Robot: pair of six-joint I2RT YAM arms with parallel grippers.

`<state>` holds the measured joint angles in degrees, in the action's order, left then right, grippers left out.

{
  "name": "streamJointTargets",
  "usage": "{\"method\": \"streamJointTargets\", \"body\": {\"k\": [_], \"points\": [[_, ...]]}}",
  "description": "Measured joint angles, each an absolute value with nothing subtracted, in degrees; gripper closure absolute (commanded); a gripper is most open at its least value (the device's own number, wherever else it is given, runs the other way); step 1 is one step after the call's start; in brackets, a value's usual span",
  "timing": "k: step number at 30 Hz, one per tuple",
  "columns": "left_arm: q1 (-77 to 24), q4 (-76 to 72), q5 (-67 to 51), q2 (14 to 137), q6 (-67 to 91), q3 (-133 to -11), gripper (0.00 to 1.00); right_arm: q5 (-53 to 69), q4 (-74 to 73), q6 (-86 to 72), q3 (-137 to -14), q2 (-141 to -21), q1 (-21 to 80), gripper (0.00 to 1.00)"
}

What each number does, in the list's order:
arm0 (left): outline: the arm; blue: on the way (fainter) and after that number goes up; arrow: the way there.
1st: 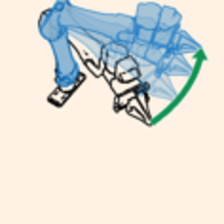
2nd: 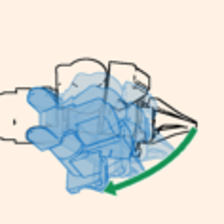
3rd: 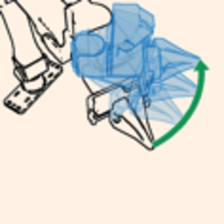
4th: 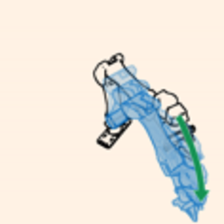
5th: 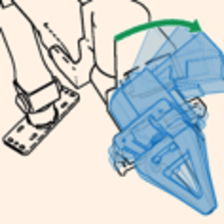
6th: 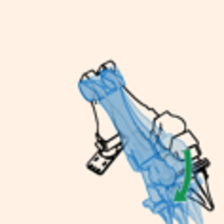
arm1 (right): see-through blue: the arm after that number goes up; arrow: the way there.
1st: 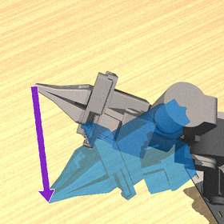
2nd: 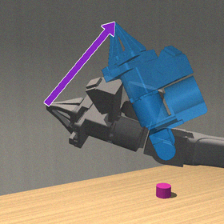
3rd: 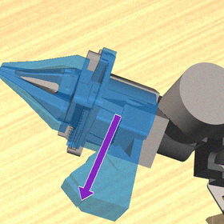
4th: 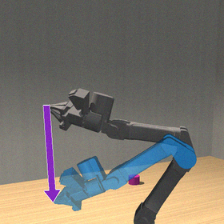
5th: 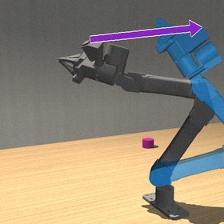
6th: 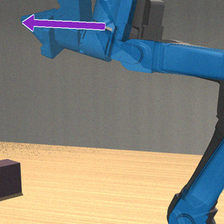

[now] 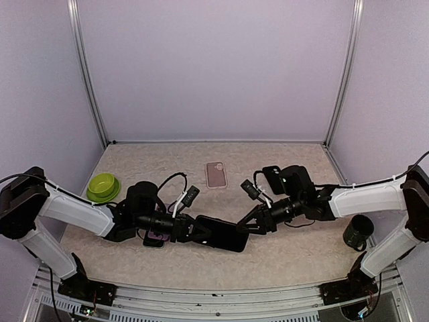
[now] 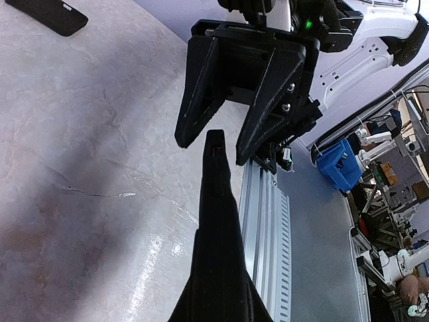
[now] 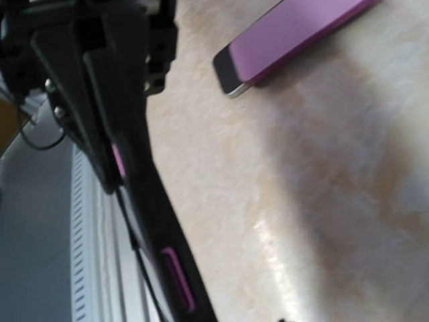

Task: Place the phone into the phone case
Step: Pass from the left arm to the right

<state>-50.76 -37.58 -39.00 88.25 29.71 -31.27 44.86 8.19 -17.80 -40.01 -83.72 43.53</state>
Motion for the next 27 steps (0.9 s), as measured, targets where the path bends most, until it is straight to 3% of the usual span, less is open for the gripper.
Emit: {"method": "streamJointTargets", "body": {"k": [9,14,20,27], "points": [[-50.4,-38.5,-43.0,89.4,30.1,-31.4,1.00,49.6,8.1,-15.1,-40.5,-85.7,46.0,1.00],[-50.4,-38.2,-44.6,91.7,30.2,-32.8,0.93,50.3,6.3,-14.2,-40.4,-85.7,45.9,1.00],[-50.3,-38.4,-44.6,95.0,31.9,-34.7,0.70,48.0,5.8,-14.0,-38.7,-84.0,45.6,1.00],[-50.2,-42.4,-38.1,95.5,37.4,-34.8,0.52,43.9,10.4,-18.7,-37.1,-81.5,46.2,1.00]]}}
